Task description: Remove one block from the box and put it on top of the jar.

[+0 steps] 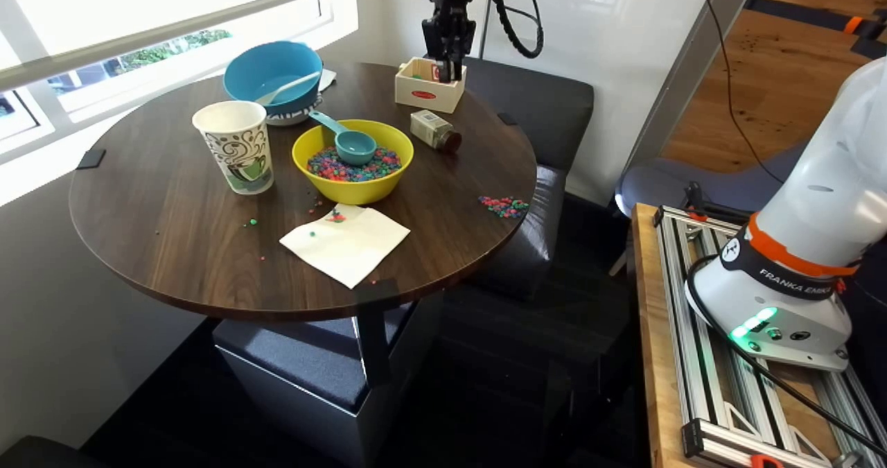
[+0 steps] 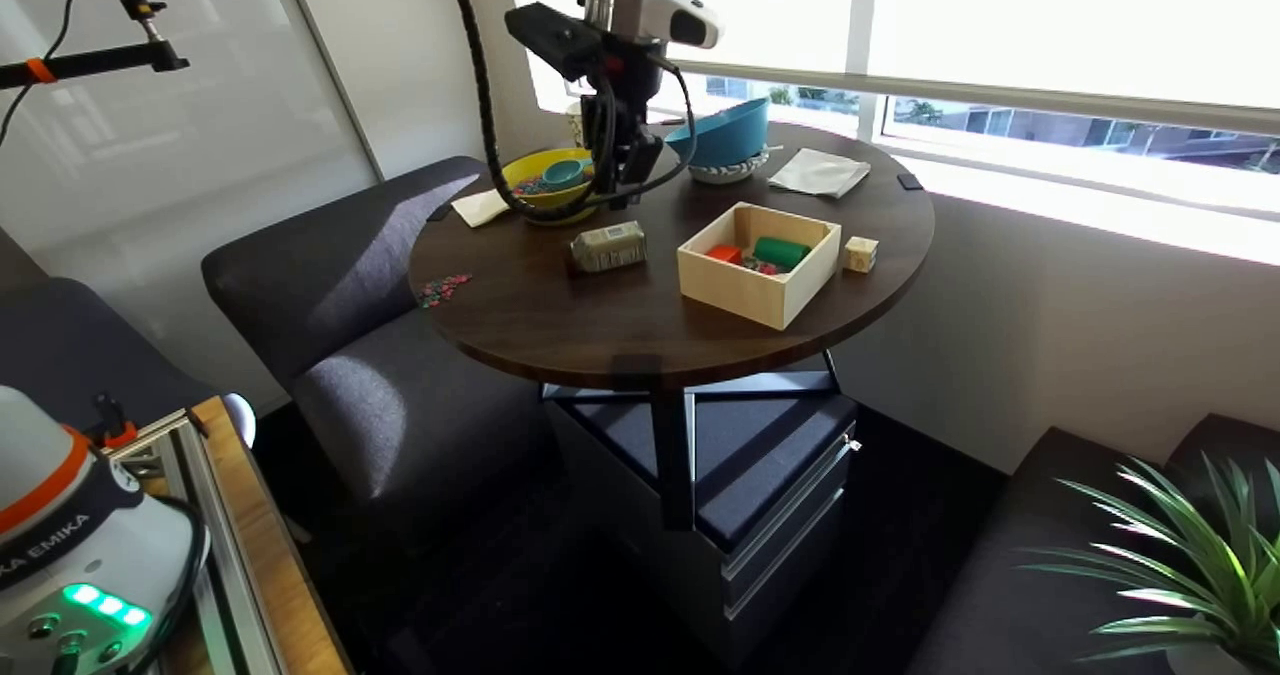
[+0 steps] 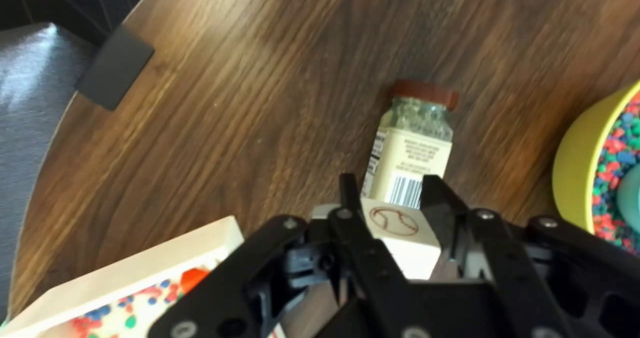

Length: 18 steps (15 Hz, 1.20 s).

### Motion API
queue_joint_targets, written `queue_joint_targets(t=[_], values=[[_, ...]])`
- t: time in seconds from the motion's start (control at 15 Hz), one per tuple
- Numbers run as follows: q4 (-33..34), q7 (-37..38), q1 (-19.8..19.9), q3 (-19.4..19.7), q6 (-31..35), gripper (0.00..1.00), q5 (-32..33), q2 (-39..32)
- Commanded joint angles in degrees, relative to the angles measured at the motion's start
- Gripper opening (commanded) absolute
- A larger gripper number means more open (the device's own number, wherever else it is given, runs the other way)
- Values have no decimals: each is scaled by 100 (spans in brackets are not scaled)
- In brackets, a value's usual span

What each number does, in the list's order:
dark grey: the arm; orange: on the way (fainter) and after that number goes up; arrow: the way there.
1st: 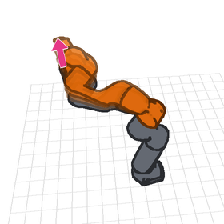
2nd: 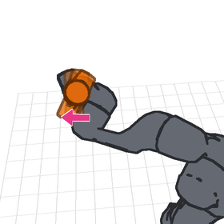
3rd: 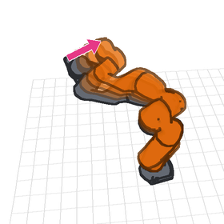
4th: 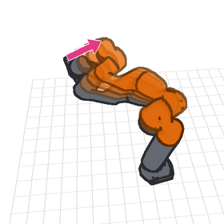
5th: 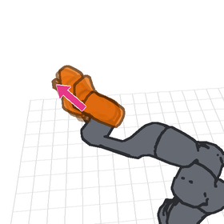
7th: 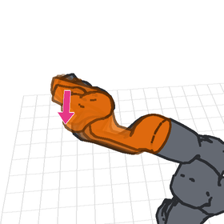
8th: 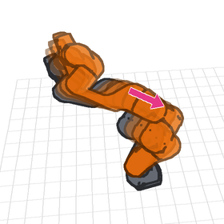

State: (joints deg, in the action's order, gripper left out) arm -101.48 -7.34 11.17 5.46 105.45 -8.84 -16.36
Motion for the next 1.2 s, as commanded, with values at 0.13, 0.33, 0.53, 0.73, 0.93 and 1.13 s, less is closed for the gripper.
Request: queue_joint_targets(t=[0.13,0.33,0.53,0.73,0.93,1.13], values=[[-772,66,-371,-123,718,13,242,167],[-939,187,-449,-128,1198,13,215,140],[-1060,418,-495,-91,1649,13,309,119],[-1084,602,-525,-67,1581,62,513,101],[-1073,660,-519,-59,1327,83,737,126],[-1045,200,-356,-119,907,100,434,382]])
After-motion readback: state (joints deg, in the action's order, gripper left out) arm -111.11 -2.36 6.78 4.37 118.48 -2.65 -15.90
